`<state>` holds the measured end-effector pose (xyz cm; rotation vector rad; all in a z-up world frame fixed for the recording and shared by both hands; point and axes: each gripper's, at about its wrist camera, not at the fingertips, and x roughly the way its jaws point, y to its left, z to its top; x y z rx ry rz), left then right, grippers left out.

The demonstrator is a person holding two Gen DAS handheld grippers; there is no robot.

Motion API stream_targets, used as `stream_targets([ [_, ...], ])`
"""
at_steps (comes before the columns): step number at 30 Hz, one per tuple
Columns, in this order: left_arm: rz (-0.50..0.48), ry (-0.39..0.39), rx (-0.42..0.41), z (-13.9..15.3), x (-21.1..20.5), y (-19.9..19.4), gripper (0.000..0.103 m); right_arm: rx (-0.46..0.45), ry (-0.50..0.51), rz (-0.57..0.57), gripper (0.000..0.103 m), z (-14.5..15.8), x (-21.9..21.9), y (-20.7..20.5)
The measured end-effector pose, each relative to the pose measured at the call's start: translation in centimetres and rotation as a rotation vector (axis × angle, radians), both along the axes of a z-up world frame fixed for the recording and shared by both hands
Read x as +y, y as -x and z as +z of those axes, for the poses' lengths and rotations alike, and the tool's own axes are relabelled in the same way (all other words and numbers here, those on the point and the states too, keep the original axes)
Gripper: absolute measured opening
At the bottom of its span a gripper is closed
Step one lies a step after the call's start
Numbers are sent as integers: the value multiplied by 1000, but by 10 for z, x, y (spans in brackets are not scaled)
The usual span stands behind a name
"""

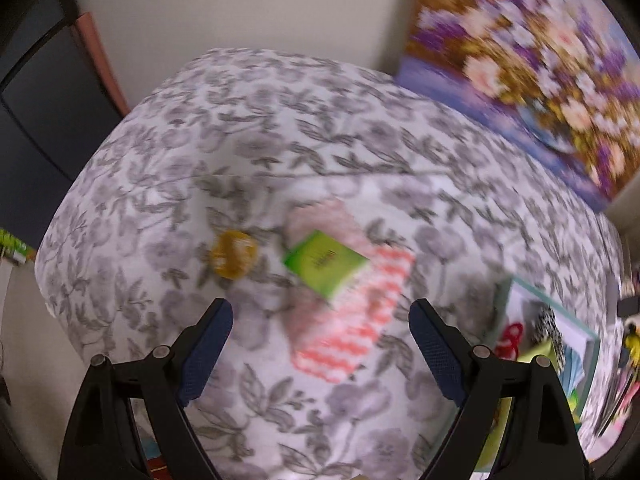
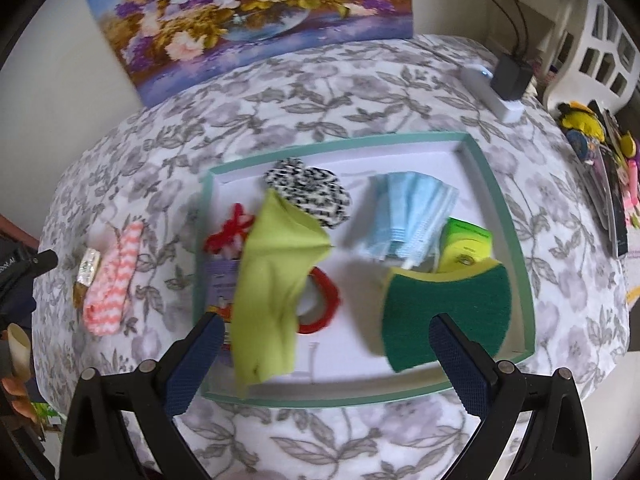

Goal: Organize soft objects
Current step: 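Move both tools back to the yellow tape roll and striped towel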

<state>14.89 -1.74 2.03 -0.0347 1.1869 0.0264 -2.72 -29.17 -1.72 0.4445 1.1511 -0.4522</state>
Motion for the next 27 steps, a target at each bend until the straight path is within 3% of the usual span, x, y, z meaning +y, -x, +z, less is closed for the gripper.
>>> stream_targets([
  [10,112,14,8,-7,54,-17,90,-1,30,64,103,4,35,-19],
  [27,187,38,-3,-9,88,-24,90,-35,31,98,103,7,67,-39],
])
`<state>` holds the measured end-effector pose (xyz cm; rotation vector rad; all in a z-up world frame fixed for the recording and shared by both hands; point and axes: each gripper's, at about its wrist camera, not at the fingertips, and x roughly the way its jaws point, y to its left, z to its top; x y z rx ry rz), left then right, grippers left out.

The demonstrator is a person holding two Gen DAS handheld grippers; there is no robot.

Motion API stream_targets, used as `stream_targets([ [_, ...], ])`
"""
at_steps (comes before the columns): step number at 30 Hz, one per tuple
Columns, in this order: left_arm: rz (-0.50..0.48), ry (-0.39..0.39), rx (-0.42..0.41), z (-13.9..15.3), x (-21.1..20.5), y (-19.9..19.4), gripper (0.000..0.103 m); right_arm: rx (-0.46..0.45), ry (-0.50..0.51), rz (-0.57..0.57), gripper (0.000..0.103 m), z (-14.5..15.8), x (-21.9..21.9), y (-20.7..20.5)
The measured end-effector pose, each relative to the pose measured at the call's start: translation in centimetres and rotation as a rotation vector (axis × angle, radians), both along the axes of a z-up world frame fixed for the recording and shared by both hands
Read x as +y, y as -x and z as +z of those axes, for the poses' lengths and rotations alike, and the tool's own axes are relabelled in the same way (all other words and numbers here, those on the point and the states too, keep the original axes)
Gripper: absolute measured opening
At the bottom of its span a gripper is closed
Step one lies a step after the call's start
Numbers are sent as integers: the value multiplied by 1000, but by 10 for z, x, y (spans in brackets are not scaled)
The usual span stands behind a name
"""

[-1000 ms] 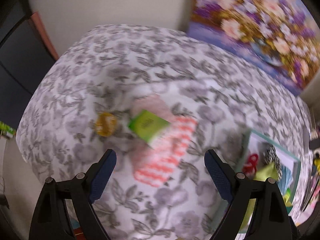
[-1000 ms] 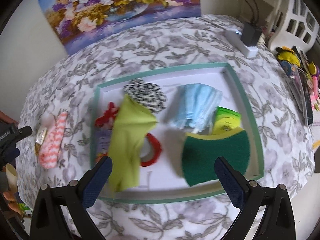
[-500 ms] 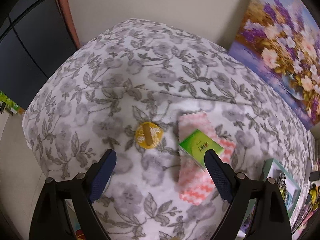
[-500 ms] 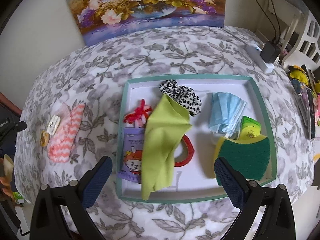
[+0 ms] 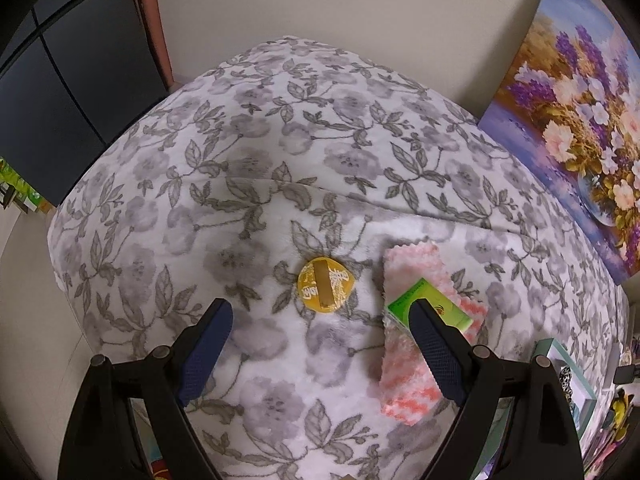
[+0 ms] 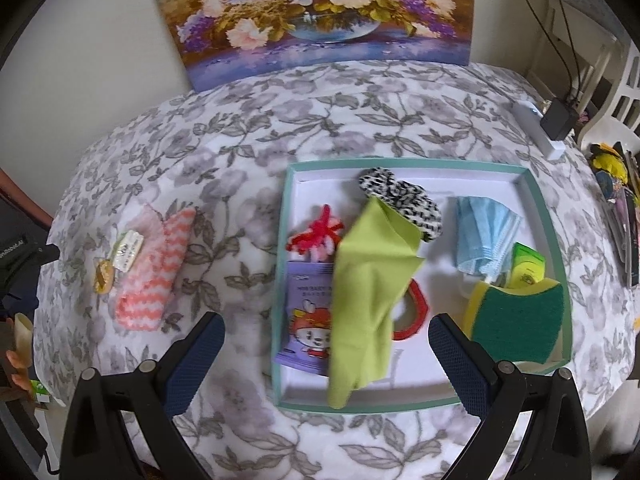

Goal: Organize soft objects
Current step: 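Move both tools back to the yellow tape roll and striped towel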

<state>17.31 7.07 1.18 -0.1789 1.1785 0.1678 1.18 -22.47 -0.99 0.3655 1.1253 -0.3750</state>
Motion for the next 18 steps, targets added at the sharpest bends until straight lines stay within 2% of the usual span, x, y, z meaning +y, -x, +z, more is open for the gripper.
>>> stream_targets([
  [18,86,39,9,-10,41,-7,90,-12,14,106,103,-7,56,-32],
])
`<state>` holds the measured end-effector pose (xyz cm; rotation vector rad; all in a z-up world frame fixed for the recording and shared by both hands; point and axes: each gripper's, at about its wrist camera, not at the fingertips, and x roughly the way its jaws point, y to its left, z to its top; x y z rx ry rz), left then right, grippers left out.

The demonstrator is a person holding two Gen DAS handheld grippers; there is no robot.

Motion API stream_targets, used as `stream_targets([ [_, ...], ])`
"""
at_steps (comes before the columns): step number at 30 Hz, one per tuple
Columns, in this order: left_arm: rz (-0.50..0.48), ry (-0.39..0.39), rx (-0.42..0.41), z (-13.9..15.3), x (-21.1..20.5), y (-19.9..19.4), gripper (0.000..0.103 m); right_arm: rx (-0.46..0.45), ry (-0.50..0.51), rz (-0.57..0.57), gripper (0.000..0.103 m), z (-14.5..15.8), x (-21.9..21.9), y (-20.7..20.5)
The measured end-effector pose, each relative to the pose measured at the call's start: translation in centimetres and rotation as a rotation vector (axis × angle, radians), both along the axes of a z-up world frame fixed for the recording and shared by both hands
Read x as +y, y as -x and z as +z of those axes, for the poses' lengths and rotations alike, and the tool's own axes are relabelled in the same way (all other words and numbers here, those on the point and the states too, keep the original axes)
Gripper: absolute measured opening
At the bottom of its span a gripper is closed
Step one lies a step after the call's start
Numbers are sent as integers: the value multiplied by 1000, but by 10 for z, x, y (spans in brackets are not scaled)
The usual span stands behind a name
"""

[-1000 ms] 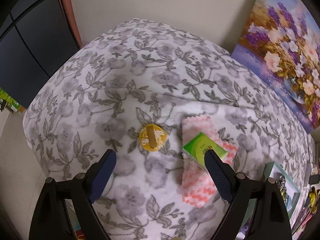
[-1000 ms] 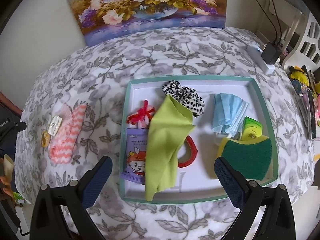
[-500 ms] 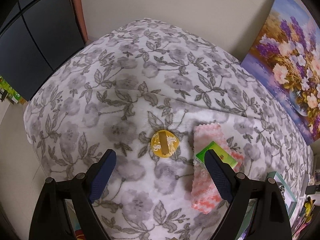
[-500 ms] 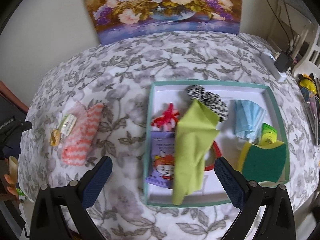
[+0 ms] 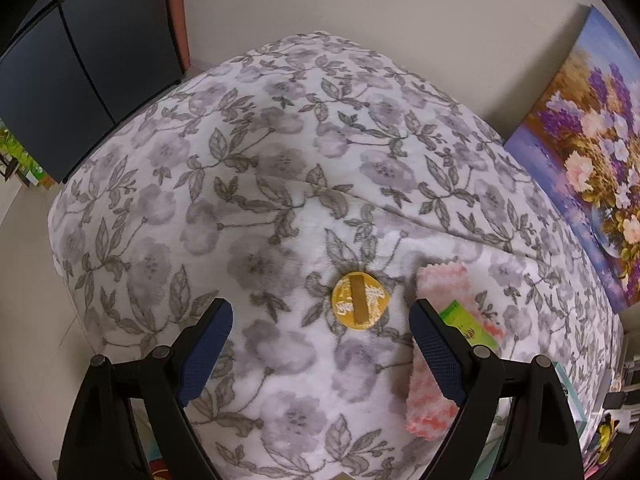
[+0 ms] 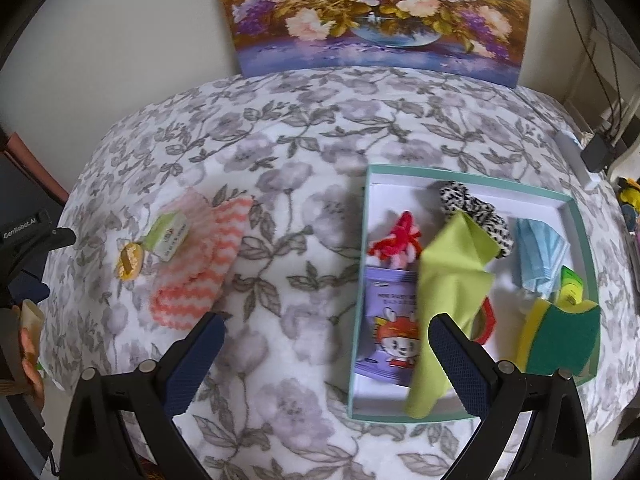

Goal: Organize soft objects
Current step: 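Move both tools back to the yellow tape roll and striped towel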

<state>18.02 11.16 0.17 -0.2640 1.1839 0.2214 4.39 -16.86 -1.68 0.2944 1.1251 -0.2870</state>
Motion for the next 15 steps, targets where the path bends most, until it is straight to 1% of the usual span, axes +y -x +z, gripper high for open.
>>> stream_targets([
  [6,40,24,-3,-2,16,-2,91,6,-2,27,103,-5,16,-10],
  [9,44,13,3,-4,20,-4,91,1,-6,38,103,-5,23,-14],
  [15,56,27,4,-8,29,-6,91,-15,-17,65,103,-6,37,-23],
])
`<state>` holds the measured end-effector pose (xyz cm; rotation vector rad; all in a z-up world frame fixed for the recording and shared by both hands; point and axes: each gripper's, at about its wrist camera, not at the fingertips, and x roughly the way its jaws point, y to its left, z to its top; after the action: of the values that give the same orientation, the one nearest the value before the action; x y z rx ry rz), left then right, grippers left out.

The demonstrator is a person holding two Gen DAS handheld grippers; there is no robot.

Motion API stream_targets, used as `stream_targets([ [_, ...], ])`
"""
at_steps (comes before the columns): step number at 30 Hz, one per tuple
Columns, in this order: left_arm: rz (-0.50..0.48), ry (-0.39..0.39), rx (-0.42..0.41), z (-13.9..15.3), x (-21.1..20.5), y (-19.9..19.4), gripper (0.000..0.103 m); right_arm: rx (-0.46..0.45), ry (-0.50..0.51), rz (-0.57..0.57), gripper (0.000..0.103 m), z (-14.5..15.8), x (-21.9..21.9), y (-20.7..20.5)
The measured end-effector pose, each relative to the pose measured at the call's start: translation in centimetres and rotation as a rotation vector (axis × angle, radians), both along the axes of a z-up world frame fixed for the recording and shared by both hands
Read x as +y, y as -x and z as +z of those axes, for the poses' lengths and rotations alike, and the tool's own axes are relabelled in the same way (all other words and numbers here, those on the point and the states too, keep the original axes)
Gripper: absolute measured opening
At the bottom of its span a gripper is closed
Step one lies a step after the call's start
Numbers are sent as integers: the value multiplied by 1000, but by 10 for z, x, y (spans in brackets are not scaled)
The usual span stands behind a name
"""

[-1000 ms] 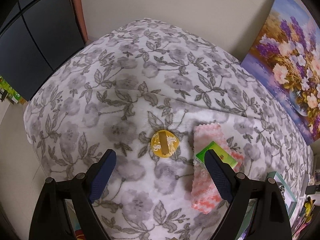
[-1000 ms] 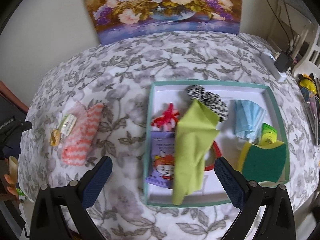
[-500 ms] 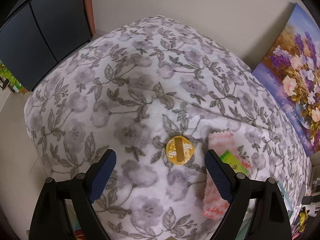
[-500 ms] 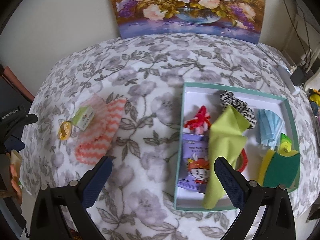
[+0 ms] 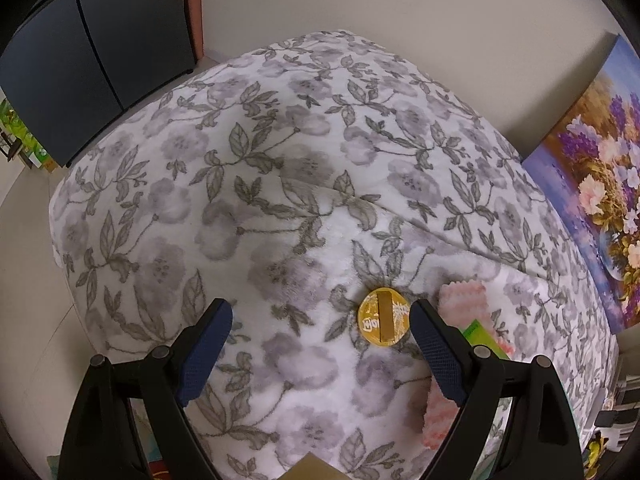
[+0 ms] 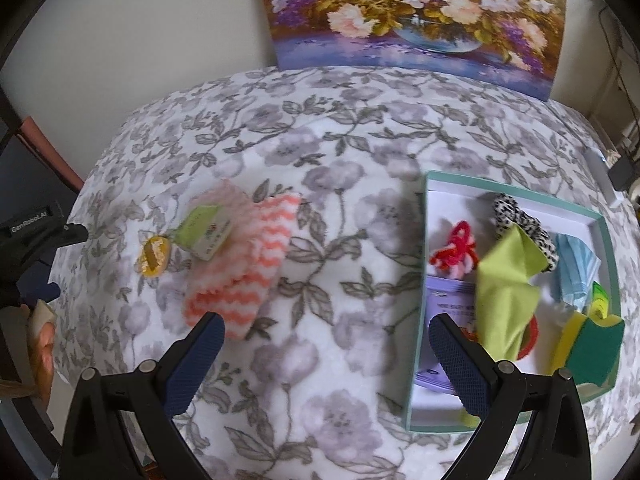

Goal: Organize soft objects
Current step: 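Move both tools back to the yellow tape roll and striped towel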

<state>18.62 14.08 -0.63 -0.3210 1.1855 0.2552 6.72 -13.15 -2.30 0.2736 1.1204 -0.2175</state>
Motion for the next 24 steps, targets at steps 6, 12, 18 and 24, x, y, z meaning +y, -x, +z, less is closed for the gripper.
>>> stream_targets([
  [6,13,1,14,-5,8,-4,91,0,-10,28,103,-5,13,-10],
  [12,24,15,21,-11,15,-7,91,-1,-17,49,103,-10,24,-20],
  [18,30,28,39,-20,20,-13,91,-2,-29,83,103,-17,35,-30],
  [24,26,56,43,-29,24,-18,91,-2,-57,92,103,-28,39,-43],
])
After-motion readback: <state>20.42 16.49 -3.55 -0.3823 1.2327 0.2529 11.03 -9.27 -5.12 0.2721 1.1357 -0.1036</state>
